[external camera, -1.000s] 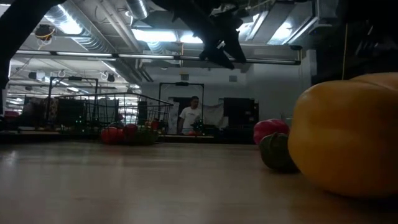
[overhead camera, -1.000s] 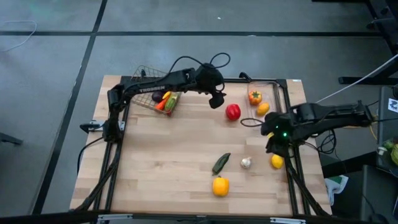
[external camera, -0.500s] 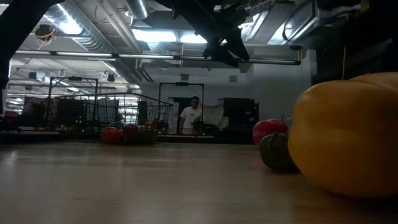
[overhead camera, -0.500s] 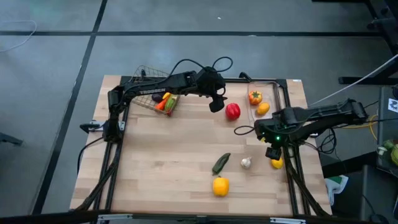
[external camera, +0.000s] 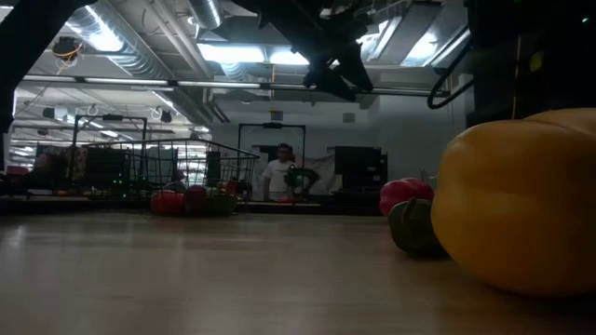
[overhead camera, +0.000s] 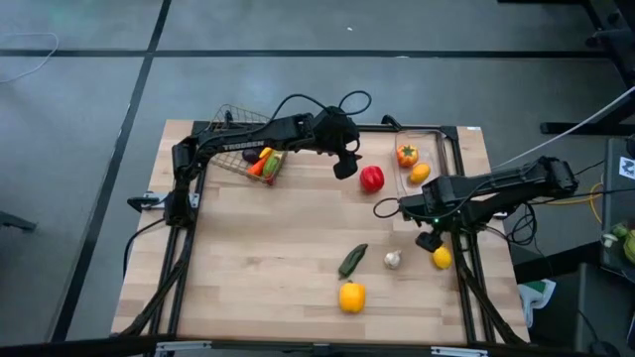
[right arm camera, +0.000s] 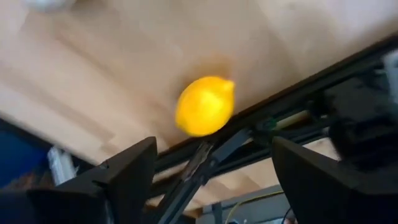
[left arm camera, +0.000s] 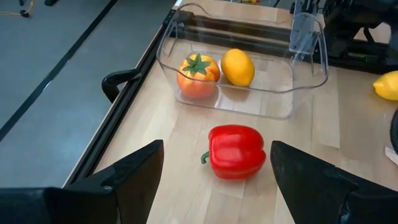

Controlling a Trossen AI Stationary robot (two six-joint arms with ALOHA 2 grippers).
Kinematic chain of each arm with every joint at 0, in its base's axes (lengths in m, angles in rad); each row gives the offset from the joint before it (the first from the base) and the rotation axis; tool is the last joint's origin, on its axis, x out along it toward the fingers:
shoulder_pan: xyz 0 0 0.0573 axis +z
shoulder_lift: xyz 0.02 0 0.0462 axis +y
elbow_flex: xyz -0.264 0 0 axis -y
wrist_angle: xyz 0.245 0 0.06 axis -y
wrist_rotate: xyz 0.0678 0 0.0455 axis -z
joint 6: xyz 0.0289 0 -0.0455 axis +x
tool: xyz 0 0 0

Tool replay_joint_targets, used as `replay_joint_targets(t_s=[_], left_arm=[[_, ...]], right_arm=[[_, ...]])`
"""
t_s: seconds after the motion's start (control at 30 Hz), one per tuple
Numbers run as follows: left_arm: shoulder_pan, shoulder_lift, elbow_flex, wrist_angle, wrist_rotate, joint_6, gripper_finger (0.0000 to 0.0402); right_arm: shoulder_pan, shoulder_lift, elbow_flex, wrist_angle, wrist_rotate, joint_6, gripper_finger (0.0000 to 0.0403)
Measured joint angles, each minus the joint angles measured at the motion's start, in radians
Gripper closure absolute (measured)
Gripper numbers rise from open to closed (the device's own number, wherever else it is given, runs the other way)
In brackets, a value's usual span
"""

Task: Sort produce into baskets
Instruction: Put the yellow lemon into the transparent bin

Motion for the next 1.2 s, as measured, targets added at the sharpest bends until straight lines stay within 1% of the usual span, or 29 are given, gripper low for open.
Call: replay_joint_targets(t_s=[0.07,0.23,0.33,0.6,0.77,0.87,0.97,1.1,1.2], left_arm=[[0.0,0.0,0.0,-0.004,0.0,0.0,0.0109],[0.0,0.001,0.0,-0.004,0.0,0.0,0.0109],[0.0,0.001,0.0,-0.004,0.0,0.0,0.0109],[-0.002,0.0,0.0,-0.003,0.0,0.0,0.0109],[-0.012,0.001,0.0,-0.003,0.0,0.001,0.0109],[-0.015,0.001,0.0,-0.003,0.0,0.007,0.0109],[-0.019,0.0,0.0,-0.002,0.0,0.007,0.0109],[-0.024,0.001,0.0,-0.003,0.0,0.007,0.0109],[-0.026,0.001,0.0,-0.003,0.0,0.007,0.0109]], right_arm=[[0.0,0.0,0.0,0.001,0.019,0.031,0.0087],[0.013,0.0,0.0,0.003,0.026,0.121,0.0094],[0.063,0.0,-0.001,0.01,0.056,0.209,0.0098],[0.216,0.0,-0.091,0.135,0.054,0.376,0.01],[0.281,0.0,-0.123,0.146,0.049,0.472,0.01],[0.321,0.0,-0.132,0.183,0.05,0.522,0.01],[0.356,0.0,-0.147,0.203,0.067,0.572,0.01],[0.399,-0.001,-0.187,0.251,0.075,0.638,0.01],[0.427,-0.001,-0.22,0.331,0.075,0.676,0.01]])
